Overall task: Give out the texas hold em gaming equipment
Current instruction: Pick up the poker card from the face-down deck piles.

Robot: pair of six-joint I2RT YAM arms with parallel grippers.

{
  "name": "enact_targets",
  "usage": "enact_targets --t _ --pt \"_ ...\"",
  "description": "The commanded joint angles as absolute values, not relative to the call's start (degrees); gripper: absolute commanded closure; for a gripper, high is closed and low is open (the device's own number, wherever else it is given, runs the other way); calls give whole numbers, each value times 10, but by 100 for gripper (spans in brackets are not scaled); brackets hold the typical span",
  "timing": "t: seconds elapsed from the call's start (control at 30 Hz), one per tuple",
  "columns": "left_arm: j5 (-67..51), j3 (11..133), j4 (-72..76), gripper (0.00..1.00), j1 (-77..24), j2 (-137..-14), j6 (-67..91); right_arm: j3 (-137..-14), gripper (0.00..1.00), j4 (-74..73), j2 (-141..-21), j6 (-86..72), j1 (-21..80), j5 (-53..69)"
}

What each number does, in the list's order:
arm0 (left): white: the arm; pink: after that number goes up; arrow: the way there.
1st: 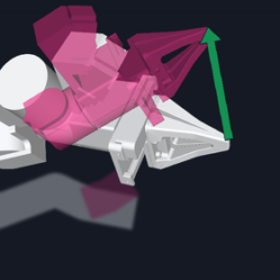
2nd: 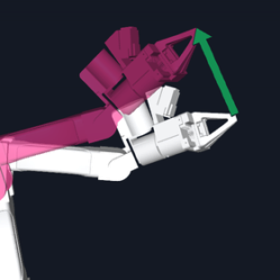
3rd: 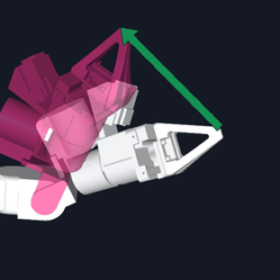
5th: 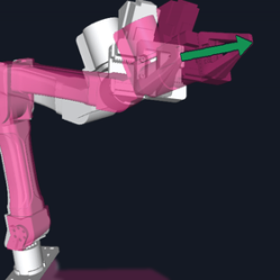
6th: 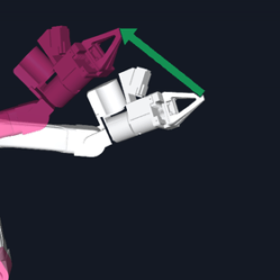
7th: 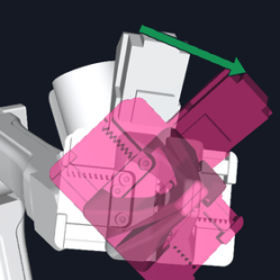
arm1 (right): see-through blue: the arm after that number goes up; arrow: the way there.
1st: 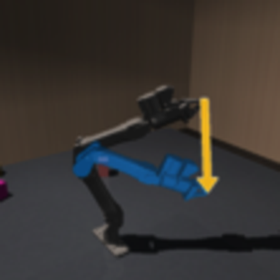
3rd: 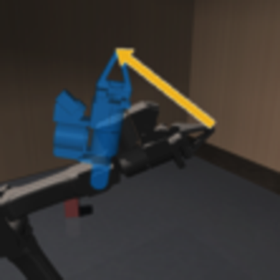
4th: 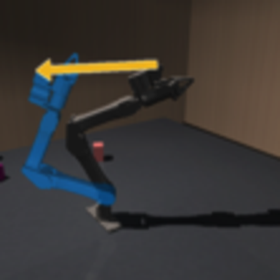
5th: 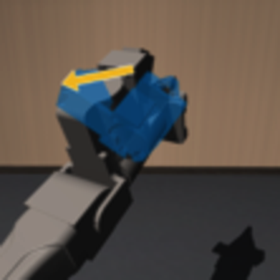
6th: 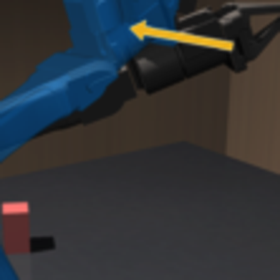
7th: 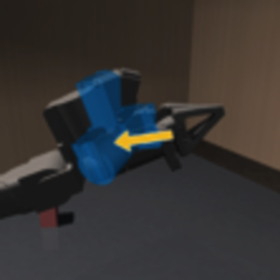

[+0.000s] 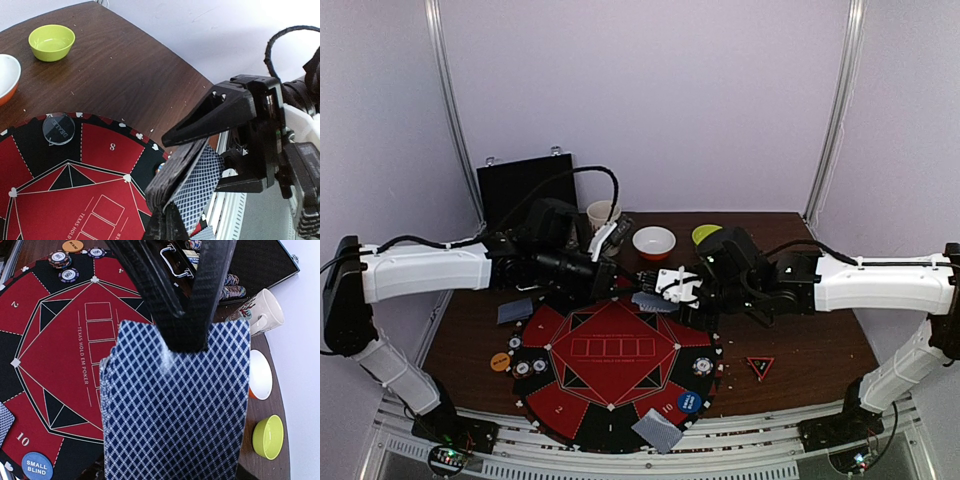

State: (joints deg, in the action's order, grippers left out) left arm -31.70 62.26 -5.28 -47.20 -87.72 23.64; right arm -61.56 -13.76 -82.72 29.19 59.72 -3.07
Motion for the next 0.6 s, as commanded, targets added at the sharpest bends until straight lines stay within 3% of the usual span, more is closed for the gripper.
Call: enact_targets --t 0.0,0.57 --pt "-321 624 -55 100 -472 -843 225 -609 44 -125 -809 289 594 -46" --pt "-357 594 -104 100 -431 -758 244 -569 44 -112 -780 271 535 -44"
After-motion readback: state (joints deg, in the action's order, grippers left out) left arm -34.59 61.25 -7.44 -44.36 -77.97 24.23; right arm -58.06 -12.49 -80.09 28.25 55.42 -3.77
